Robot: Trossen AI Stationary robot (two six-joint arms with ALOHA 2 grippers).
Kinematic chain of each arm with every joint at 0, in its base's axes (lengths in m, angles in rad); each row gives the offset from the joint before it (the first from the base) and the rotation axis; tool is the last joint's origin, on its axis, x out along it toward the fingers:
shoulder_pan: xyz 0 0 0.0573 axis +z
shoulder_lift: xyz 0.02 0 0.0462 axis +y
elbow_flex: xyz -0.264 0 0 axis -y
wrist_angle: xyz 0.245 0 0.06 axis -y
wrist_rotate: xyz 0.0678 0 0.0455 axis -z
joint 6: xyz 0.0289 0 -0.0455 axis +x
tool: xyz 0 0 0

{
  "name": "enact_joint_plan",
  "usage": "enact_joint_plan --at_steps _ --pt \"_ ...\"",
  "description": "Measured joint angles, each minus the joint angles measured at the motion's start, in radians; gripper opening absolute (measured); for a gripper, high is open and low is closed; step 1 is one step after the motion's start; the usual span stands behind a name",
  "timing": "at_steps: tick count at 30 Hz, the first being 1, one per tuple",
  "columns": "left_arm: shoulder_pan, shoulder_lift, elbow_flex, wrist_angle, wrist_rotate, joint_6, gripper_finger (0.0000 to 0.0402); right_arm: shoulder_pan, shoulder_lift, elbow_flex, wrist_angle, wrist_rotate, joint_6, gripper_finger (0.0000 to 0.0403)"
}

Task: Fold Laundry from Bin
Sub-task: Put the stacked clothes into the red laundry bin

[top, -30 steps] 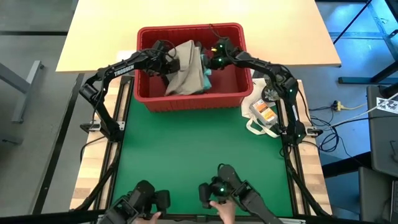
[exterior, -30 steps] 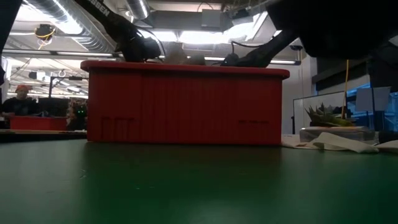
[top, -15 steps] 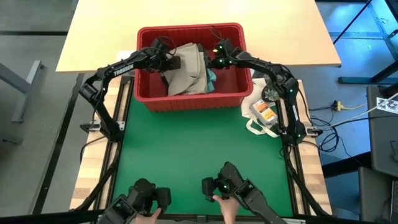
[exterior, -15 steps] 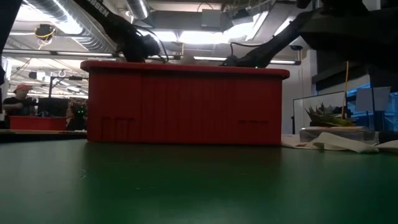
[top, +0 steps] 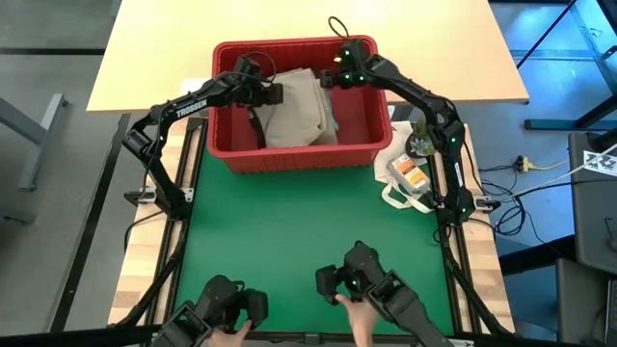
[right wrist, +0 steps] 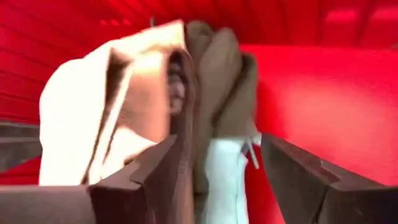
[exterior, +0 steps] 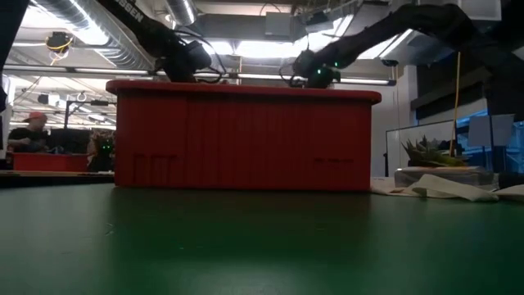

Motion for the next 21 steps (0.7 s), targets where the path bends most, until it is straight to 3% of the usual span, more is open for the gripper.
enact_joint_plan --at_steps 4,10,21 --pt "0.000 0.000 0.000 0.000 0.000 0.043 0.0120 0.000 0.000 0.109 -0.130 0.080 -0.055 0.0225" --pt "0.002 -0.003 0.000 0.013 0.015 0.067 0.0119 0.010 0.000 0.231 -0.185 0.101 -0.084 0.0225" --pt "0.019 -0.066 -0.001 0.055 0.009 0.093 0.0119 0.109 0.040 0.256 -0.139 0.073 -0.215 0.0225"
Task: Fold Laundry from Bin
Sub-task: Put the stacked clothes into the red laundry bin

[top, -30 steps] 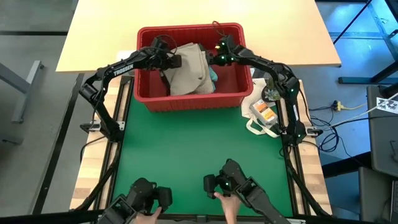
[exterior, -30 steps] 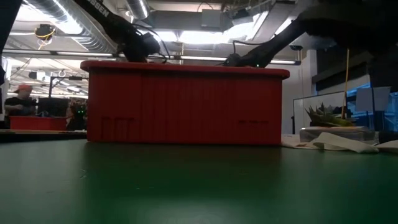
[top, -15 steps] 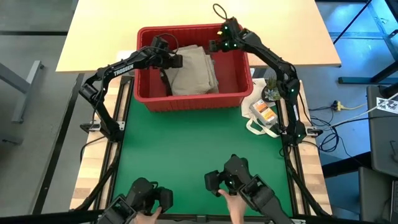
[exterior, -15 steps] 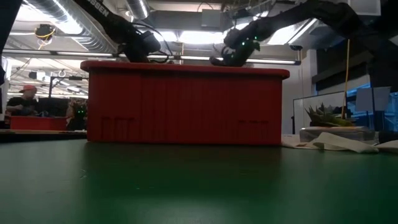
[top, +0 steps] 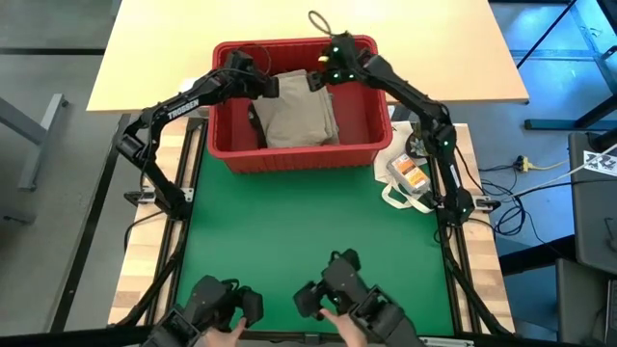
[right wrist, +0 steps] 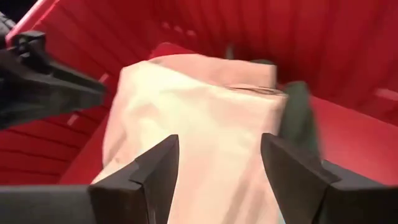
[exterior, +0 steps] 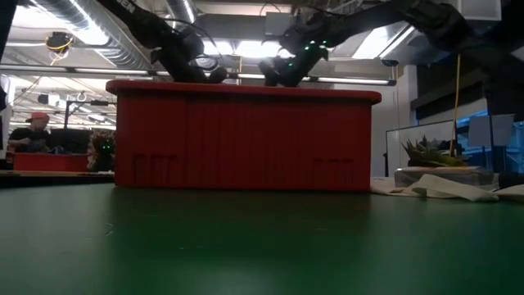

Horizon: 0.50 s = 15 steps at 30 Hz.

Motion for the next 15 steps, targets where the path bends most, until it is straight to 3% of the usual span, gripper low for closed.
enact_joint_plan --at_steps 7,15 --pt "-0.005 0.008 0.000 -0.007 -0.112 0.017 0.0119 0.041 0.073 0.000 0.108 0.008 -0.001 0.0225" --pt "-0.006 0.040 0.000 -0.038 -0.319 0.082 0.0119 0.025 0.168 -0.001 0.108 0.070 -0.001 0.0225"
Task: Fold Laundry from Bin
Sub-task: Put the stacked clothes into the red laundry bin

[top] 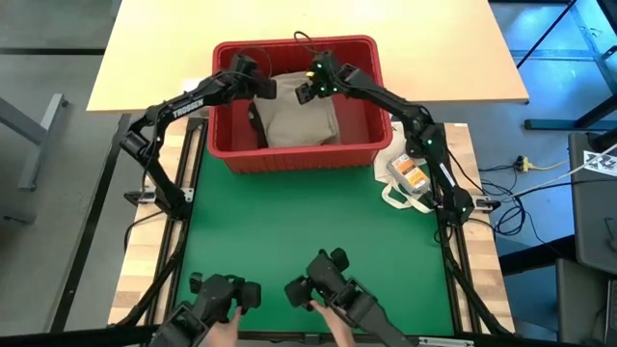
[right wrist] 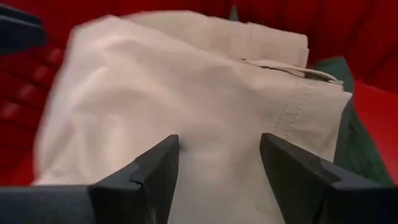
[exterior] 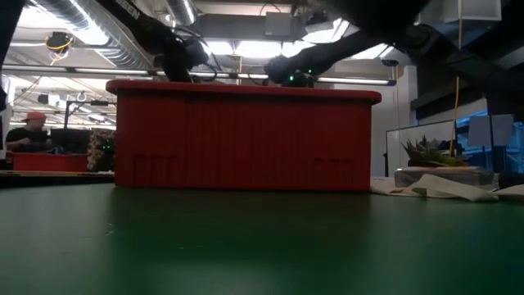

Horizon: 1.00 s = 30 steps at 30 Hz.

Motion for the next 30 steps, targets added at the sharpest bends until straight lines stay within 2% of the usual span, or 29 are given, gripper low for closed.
enact_joint_plan --at_steps 12,23,30 --pt "0.019 0.146 0.000 0.012 -0.001 0.023 0.0119 -0.038 0.022 0.000 -0.029 0.030 -0.003 0.0225" --pt "0.038 0.144 -0.001 0.022 -0.001 0.024 0.0119 -0.063 0.043 -0.026 -0.041 0.052 -0.016 0.0225" --pt "0.041 0.070 -0.001 0.046 0.007 0.048 0.0119 -0.071 0.001 0.061 -0.082 0.042 -0.026 0.0225"
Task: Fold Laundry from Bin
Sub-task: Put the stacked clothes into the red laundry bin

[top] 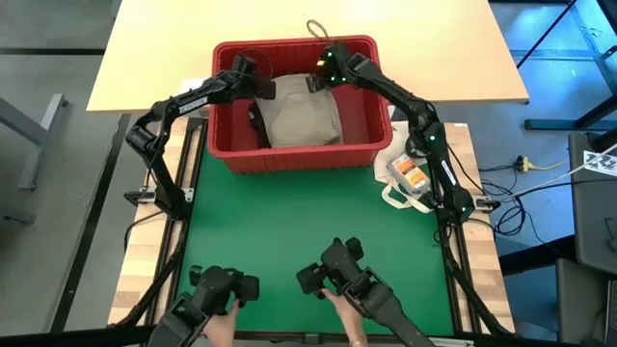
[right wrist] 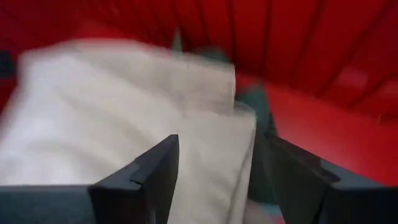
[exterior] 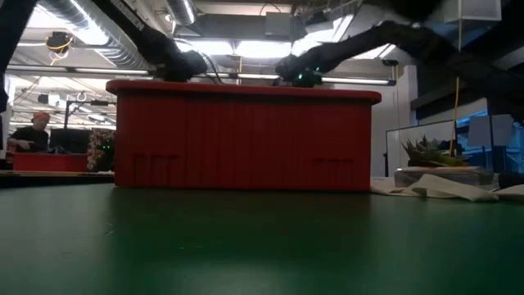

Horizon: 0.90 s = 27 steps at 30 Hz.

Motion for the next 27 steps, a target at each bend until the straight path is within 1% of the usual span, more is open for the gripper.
enact_joint_plan --at_steps 3,8,10,12,15,18,20,24,27 --pt "-0.001 -0.055 0.000 0.002 0.034 0.033 0.0119 0.002 -0.050 -0.011 0.012 -0.013 -0.015 0.0225" --pt "-0.022 -0.142 0.000 -0.017 0.197 0.055 0.0119 0.021 -0.127 -0.012 -0.085 -0.121 -0.088 0.0225" --pt "-0.038 -0.162 0.000 -0.034 0.243 0.056 0.0119 0.036 -0.149 -0.012 -0.135 -0.163 -0.122 0.0225" --pt "-0.067 -0.167 0.000 -0.045 0.259 0.064 0.0119 0.056 -0.155 -0.011 -0.168 -0.183 -0.157 0.0225" --pt "-0.115 -0.160 0.000 -0.102 0.288 0.080 0.0119 0.100 -0.146 -0.012 -0.225 -0.182 -0.205 0.0225" --pt "-0.178 -0.149 0.000 -0.156 0.287 0.092 0.0119 0.150 -0.142 -0.022 -0.274 -0.168 -0.259 0.0225" --pt "-0.220 -0.149 0.000 -0.184 0.269 0.129 0.0119 0.183 -0.142 -0.044 -0.268 -0.120 -0.287 0.0225" --pt "-0.298 -0.149 0.000 -0.235 0.134 0.185 0.0119 0.225 -0.142 -0.093 -0.271 -0.040 -0.317 0.0225" --pt "-0.339 -0.150 -0.017 -0.226 0.053 0.214 0.0119 0.236 -0.141 -0.151 -0.273 -0.014 -0.325 0.0225"
